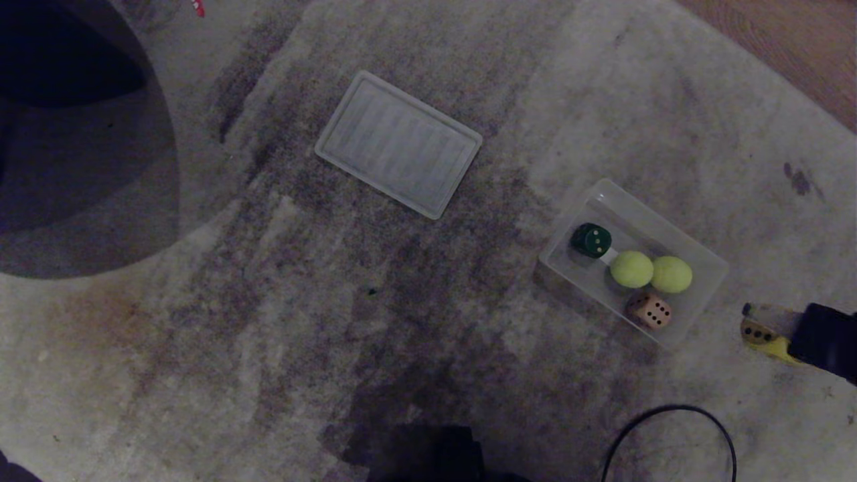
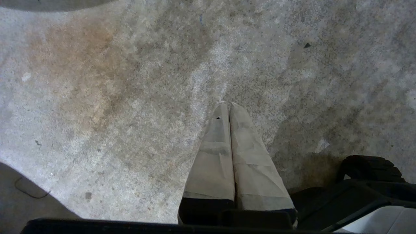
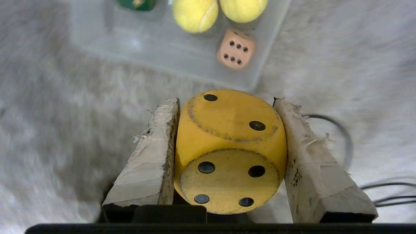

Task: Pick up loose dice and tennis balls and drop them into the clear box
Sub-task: Put the toys in the box

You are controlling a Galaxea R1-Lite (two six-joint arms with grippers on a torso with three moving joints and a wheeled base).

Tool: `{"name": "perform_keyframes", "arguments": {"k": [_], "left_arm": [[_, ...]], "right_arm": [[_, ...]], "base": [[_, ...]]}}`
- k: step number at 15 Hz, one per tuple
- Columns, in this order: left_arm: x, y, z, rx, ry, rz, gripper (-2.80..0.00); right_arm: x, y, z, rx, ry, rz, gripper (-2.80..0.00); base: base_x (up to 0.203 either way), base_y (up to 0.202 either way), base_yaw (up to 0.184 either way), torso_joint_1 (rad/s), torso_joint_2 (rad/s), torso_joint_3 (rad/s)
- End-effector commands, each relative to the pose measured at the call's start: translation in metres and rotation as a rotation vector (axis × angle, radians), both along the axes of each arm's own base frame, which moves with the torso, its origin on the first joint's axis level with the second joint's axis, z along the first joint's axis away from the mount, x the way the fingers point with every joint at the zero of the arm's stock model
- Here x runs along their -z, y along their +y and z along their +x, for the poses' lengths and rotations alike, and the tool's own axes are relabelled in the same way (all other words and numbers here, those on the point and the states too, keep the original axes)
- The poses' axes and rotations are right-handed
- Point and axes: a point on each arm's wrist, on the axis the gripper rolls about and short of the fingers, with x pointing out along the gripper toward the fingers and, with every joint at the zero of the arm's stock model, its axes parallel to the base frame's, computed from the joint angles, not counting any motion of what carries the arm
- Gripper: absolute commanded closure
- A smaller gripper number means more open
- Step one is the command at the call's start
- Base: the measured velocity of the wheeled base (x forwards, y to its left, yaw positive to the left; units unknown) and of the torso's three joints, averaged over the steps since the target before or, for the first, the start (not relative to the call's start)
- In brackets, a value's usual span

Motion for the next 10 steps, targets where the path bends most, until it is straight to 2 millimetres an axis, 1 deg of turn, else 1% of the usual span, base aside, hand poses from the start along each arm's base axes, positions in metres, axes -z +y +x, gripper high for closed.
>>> {"name": "perform_keyframes", "arguments": {"k": [1,2,3,4,5,7,8,10], "left_arm": [[0.000,0.000,0.000,-0.001,0.004,-0.002,0.00],[0.000,0.000,0.000,-0.001,0.003,0.000,0.00],[0.000,0.000,0.000,-0.001,0.004,-0.002,0.00],[0.000,0.000,0.000,-0.001,0.002,-0.001,0.00],[0.000,0.000,0.000,-0.001,0.002,-0.002,0.00],[0.000,0.000,0.000,-0.001,0.002,-0.002,0.00],[0.000,0.000,0.000,-0.001,0.004,-0.002,0.00],[0.000,0.000,0.000,-0.001,0.003,0.000,0.00]], "right_arm": [[0.037,0.004,0.061,0.011,0.096,0.024,0.00],[0.040,0.008,0.077,0.008,0.055,0.041,0.00],[0.039,0.017,0.091,-0.006,-0.010,0.077,0.00],[0.039,0.026,0.101,-0.024,-0.052,0.118,0.00],[0.042,0.033,0.108,-0.035,-0.070,0.155,0.00],[0.045,0.038,0.115,-0.039,-0.103,0.190,0.00],[0.044,0.039,0.116,-0.040,-0.123,0.204,-2.80],[0.045,0.038,0.117,-0.032,-0.121,0.200,-2.80]], "base": [[0.000,0.000,0.000,0.000,0.00,0.000],[0.000,0.000,0.000,0.000,0.00,0.000],[0.000,0.000,0.000,0.000,0.00,0.000],[0.000,0.000,0.000,0.000,0.00,0.000],[0.000,0.000,0.000,0.000,0.00,0.000],[0.000,0.000,0.000,0.000,0.00,0.000],[0.000,0.000,0.000,0.000,0.00,0.000],[0.000,0.000,0.000,0.000,0.00,0.000]]}}
